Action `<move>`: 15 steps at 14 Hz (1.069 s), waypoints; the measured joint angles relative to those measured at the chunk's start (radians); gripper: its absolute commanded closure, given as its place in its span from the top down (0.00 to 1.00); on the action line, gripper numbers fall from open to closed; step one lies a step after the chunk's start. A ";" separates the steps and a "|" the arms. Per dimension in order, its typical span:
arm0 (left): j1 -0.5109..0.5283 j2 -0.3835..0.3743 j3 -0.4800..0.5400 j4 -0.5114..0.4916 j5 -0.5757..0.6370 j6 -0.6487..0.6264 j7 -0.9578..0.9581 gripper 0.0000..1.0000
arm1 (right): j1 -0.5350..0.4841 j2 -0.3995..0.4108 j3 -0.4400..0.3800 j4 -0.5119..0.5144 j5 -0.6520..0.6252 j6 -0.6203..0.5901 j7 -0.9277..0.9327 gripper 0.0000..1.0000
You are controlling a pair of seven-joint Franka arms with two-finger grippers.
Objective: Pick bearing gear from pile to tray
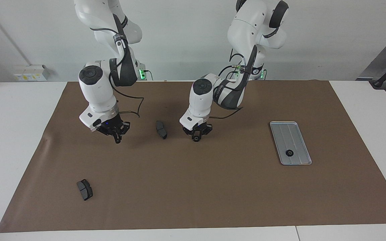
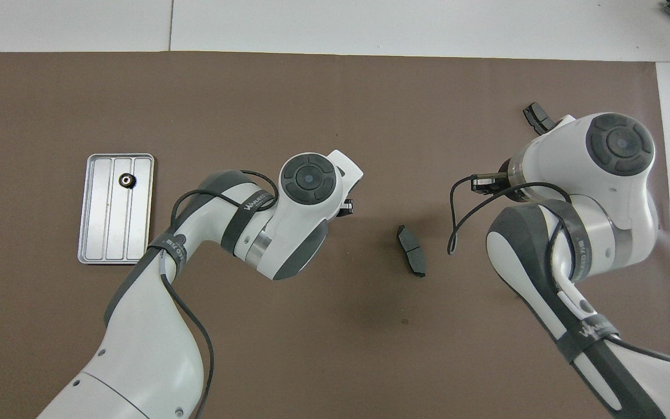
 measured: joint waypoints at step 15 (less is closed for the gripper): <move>0.594 -0.126 0.011 -0.144 -0.001 -0.082 0.924 0.19 | 0.362 0.128 0.043 0.000 0.042 0.255 0.637 0.00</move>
